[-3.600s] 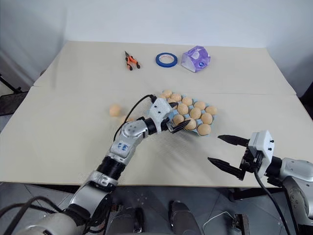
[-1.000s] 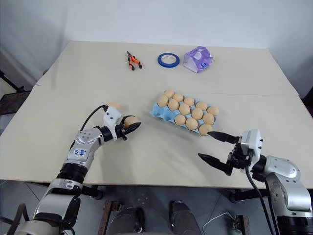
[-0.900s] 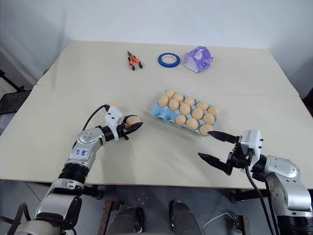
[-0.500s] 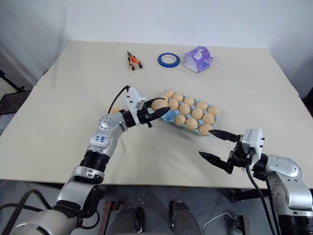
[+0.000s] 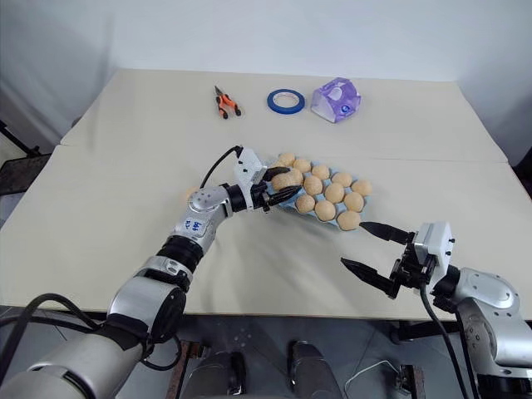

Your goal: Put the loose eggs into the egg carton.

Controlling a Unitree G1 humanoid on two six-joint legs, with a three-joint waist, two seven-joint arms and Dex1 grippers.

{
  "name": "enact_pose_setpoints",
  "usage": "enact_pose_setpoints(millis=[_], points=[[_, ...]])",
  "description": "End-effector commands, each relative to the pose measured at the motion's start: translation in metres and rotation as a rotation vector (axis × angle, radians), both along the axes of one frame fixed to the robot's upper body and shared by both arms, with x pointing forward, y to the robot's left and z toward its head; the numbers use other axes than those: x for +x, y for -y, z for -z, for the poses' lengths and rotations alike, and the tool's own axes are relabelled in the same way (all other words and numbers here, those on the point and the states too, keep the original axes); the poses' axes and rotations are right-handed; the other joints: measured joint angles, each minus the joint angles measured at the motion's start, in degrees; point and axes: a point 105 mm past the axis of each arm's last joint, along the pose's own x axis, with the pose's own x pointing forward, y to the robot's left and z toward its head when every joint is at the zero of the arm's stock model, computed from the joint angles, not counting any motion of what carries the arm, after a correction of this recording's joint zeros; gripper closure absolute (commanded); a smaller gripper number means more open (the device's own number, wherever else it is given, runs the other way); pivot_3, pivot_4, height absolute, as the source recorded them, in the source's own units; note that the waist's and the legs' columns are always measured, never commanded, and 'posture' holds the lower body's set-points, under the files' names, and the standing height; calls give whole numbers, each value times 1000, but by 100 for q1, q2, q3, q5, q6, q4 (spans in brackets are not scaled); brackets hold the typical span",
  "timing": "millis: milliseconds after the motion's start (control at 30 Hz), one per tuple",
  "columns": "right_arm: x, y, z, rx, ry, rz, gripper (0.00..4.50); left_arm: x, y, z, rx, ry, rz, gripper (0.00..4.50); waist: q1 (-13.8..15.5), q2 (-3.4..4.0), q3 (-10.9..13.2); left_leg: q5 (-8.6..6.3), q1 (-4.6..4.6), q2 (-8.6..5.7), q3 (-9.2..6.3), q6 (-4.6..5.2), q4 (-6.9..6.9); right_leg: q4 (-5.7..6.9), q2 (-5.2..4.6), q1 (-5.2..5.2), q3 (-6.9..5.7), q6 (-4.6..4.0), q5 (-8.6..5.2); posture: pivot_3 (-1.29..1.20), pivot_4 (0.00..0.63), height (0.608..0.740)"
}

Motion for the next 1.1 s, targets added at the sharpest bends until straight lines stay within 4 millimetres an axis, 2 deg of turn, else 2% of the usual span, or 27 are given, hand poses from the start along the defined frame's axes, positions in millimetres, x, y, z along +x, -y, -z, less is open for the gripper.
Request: enact_pose_setpoints(millis=[33, 67, 100, 267, 367, 500, 567, 667, 800, 833, 933, 1100], points=[[-3, 2, -13, 3, 64, 9, 0, 0, 6, -17, -15, 61, 23, 559, 1, 0, 0, 0, 0, 0, 0, 0, 0, 0, 1, 0, 0, 0, 0, 0, 150, 740], [-3, 2, -13, 3, 64, 10, 0, 0, 6, -17, -16, 62, 25, 207, 0, 0, 0, 0, 0, -1, 0, 0, 1, 0, 2, 0, 0, 0, 0, 0, 150, 740], [-3, 2, -13, 3, 64, 10, 0, 0, 6, -17, -16, 63, 25, 40, 0, 0, 0, 0, 0, 0, 0, 0, 0, 0, 2, 0, 0, 0, 0, 0, 150, 740], [-2, 2, -14, 0, 61, 9, 0, -1, 3, -23, -18, 85, 32, 40, -1, 0, 0, 0, 0, 0, 0, -1, 0, 1, 6, 0, 1, 0, 0, 0, 150, 740], [-1, 1, -14, 0, 59, 4, 0, -3, -9, -39, -26, 143, 48, 40, -9, 1, 1, 0, 0, 0, 1, -1, 1, 1, 7, -1, 2, -1, 0, 0, 150, 740], [-1, 1, -13, -1, 53, -4, 0, -19, -33, -53, -15, 201, 104, 40, -28, 3, 1, -3, 3, 8, 6, -10, -3, 5, 15, -1, 7, -5, -2, 0, 150, 740], [0, 1, -12, -2, 47, -11, 0, -29, -56, -62, -23, 203, 90, 40, -31, 6, 2, -4, 9, 20, 6, -17, -4, 12, 17, -1, 6, -12, -7, 0, 150, 740], [0, 1, -12, -2, 42, -17, 0, -46, -86, -64, -3, 182, 51, 40, -43, 9, 3, -5, 11, 35, 8, -25, -5, 19, 23, -2, 6, -18, -10, 0, 150, 740], [0, 1, -12, 0, 40, -30, 0, -56, -136, -63, -10, 136, -126, 40, -11, 11, 4, -2, 15, 36, 5, -30, 2, 30, 21, -2, 4, -24, -13, 0, 150, 740], [1, 1, -12, 0, 37, -35, 0, -59, -157, -60, -11, 122, -194, 40, -11, 11, 4, -2, 17, 35, 5, -29, 5, 32, 19, 0, 4, -24, -14, 0, 150, 740], [2, 0, -10, 1, 26, -49, 0, -74, -200, -47, 5, 73, -296, 40, -44, 11, 4, -1, 25, 35, 9, -27, 6, 34, 13, 4, 5, -26, -14, 0, 150, 740], [6, -1, -11, 1, 21, -69, 0, -113, -245, -16, 58, -63, -335, 40, -52, 10, 4, -16, 26, 38, 11, -55, 1, 32, 5, 2, 0, -40, -21, 0, 150, 740]])
